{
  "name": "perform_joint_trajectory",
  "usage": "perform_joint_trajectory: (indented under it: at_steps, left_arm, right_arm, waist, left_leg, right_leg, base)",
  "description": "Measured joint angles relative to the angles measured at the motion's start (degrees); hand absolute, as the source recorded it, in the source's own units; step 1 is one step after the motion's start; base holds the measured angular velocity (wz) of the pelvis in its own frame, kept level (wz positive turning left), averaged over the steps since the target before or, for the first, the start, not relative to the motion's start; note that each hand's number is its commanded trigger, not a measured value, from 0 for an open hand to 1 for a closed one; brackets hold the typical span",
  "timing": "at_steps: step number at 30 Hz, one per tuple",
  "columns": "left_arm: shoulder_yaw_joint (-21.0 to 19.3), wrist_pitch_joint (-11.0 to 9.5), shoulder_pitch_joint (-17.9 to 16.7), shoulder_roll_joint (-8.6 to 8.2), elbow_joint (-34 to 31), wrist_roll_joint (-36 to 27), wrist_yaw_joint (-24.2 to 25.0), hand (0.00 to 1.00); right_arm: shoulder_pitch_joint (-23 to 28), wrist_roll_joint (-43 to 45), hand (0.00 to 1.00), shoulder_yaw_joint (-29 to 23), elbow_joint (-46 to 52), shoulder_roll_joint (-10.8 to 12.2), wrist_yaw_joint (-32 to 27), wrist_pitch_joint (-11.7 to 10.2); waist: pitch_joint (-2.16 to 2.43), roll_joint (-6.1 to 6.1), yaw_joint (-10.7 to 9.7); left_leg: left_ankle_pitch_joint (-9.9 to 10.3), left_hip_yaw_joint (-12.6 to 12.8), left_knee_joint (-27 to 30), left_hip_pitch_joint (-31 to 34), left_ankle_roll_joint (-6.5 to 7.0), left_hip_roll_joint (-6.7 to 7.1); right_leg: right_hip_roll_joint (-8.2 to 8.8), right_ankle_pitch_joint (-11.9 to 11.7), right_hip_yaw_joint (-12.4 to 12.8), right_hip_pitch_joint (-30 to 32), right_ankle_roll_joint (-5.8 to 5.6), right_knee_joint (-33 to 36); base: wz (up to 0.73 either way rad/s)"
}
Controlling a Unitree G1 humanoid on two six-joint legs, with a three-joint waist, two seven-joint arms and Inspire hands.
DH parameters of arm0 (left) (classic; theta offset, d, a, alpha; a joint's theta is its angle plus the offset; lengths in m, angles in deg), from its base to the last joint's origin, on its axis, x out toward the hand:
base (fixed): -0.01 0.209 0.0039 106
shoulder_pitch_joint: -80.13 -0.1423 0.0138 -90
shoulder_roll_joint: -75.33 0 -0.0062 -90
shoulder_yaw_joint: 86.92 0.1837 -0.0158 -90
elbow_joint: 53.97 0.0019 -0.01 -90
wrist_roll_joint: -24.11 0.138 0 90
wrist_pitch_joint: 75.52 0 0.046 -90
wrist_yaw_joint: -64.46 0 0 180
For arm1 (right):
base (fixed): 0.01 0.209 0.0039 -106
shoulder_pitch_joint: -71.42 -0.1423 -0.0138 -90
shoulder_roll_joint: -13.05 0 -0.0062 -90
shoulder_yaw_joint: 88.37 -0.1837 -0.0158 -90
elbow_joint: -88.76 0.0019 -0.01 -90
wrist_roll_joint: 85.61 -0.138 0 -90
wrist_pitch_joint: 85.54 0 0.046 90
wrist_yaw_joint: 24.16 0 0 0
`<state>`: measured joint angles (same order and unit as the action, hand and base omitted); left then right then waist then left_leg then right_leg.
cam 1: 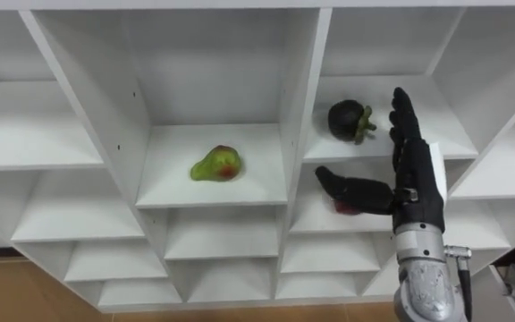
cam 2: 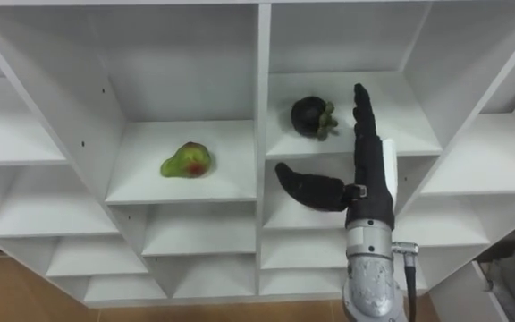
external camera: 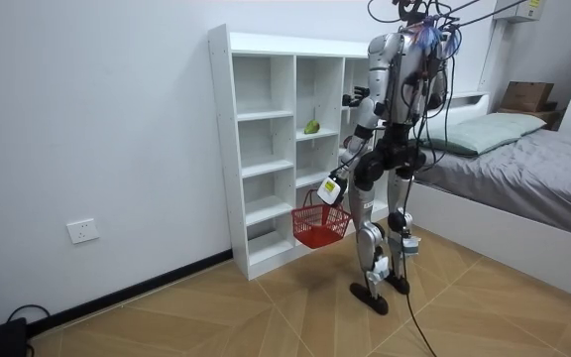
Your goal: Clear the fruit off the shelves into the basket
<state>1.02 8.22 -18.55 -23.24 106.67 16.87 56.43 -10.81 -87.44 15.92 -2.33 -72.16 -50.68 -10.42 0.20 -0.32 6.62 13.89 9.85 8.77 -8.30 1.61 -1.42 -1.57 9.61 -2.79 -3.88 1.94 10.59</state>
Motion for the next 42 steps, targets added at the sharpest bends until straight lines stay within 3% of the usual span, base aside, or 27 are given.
perform_joint_trajectory:
  at_steps: [10, 20, 28, 37, 42]
  left_arm:
    - [0.1, 0.1, -0.3, 0.30, 1.2, 0.0, 0.2, 1.00]
    - [0.0, 1.7, -1.9, 0.75, -0.3, 0.6, 0.2, 1.00]
    - [0.0, 2.6, -2.2, 0.78, -2.4, 1.2, 0.2, 1.00]
    - [0.0, 2.7, -2.7, 0.78, -3.8, 1.8, 0.2, 1.00]
    - [-0.1, 2.7, -2.9, 0.78, -3.8, 1.8, 0.3, 1.00]
  right_arm:
    - [-4.0, 0.0, 0.00, -4.3, 0.9, 0.0, -3.5, 0.0]
    - [-4.1, -0.3, 0.00, -4.2, 1.2, 0.1, -2.0, 0.2]
    - [-4.1, -0.2, 0.00, -4.2, 1.3, 0.1, 0.1, 2.8]
    - [-4.1, 0.0, 0.00, -4.2, 0.4, 0.1, 2.2, 3.8]
    - [-4.4, -0.1, 0.00, -4.2, -5.1, -0.6, 2.2, 3.8]
  waist:
    - [-0.48, 0.99, -0.1]
    - [-0.30, 1.38, 0.2]
    - [-0.30, 1.28, 0.2]
    - [-0.51, 1.11, 0.2]
    - [-0.54, 1.73, 0.9]
  left_leg:
    - [0.0, -0.5, 0.4, -0.2, 0.01, 0.11]
    - [0.0, -0.7, 0.4, 0.1, 0.01, 0.11]
    - [0.0, -0.7, 0.4, 0.0, 0.01, 0.11]
    - [0.0, -0.9, 0.4, 0.0, 0.01, 0.11]
    - [0.0, -1.0, 0.4, 0.1, 0.01, 0.16]
  right_leg:
    - [0.20, 0.0, -0.6, -0.3, -0.05, -0.1]
    - [0.22, 0.0, -1.2, -0.3, -0.06, -0.8]
    - [0.29, 0.0, -1.4, -0.3, -0.06, -0.8]
    - [0.39, 0.0, -2.0, -1.2, -0.07, -0.9]
    - [0.43, 0.0, -2.1, -1.2, -0.08, -1.0]
  base:
    - [0.01]
    - [0.00]
    - [0.00]
    - [0.02]
    - [0.00]
